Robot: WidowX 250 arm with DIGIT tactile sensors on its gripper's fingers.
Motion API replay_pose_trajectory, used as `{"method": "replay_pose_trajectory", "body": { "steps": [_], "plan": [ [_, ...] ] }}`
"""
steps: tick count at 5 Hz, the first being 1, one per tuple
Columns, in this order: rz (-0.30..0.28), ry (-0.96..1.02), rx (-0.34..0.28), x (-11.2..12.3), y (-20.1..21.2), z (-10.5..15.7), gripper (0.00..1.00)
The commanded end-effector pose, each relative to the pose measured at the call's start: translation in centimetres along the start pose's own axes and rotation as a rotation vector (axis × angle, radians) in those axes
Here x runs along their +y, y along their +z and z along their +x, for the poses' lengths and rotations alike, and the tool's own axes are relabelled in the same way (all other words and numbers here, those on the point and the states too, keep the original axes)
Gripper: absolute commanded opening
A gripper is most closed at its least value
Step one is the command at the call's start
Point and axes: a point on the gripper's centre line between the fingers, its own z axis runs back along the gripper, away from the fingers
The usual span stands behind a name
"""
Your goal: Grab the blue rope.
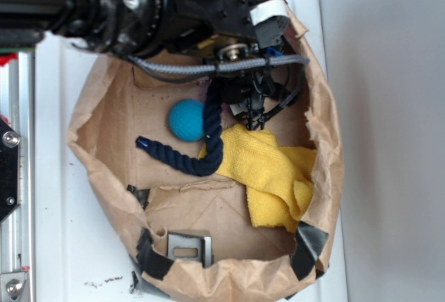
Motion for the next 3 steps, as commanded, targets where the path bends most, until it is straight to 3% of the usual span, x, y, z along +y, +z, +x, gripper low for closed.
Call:
{"method": "replay_pose_trajectory", "body": {
  "steps": [1, 2, 3],
  "plan": [
    [-0.076, 0.033, -0.032, 0.2, 4.4, 0.1, 0.00],
    [-0.177, 0.065, 0.005, -1.5, 8.5, 0.7, 0.00],
    [-0.213, 0.063, 0.060, -3.5, 11.6, 1.4, 0.00]
  ]
}}
